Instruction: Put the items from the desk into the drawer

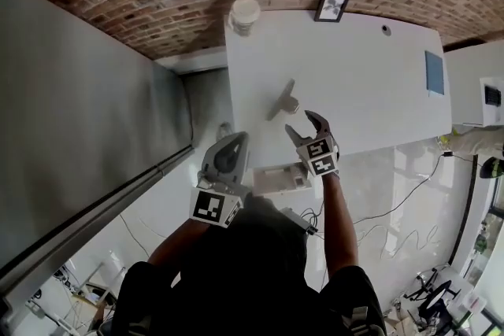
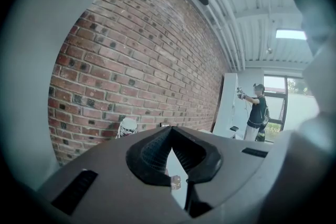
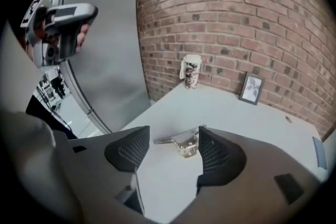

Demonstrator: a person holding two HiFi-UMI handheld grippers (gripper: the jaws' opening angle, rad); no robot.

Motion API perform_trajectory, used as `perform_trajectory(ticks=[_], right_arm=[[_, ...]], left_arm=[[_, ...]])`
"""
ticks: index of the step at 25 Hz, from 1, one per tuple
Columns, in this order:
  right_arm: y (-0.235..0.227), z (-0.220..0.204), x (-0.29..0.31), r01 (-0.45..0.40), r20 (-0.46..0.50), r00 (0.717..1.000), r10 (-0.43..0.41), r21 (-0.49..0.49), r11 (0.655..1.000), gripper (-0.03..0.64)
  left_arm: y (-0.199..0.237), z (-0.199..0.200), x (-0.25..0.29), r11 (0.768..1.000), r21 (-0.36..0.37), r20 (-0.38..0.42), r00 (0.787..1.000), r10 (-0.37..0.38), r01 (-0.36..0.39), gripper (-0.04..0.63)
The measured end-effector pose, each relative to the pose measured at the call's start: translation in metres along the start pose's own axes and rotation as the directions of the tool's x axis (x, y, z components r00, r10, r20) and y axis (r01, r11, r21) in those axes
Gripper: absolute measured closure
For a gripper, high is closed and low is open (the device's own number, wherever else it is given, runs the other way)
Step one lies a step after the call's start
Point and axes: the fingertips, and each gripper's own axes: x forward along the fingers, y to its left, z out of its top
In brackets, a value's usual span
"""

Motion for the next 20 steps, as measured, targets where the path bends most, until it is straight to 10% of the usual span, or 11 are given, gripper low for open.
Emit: perform_trajectory(ticks=[20], right_arm=[[-0.032,-0.08,0.12,-0.175,-0.414,0.906,0.089,-0.174,0.969,0.339]], left_arm=[[0.041,-0.021,0.018,0.996,-0.078,-0.083,0.996,0.024,-0.031,0.594]])
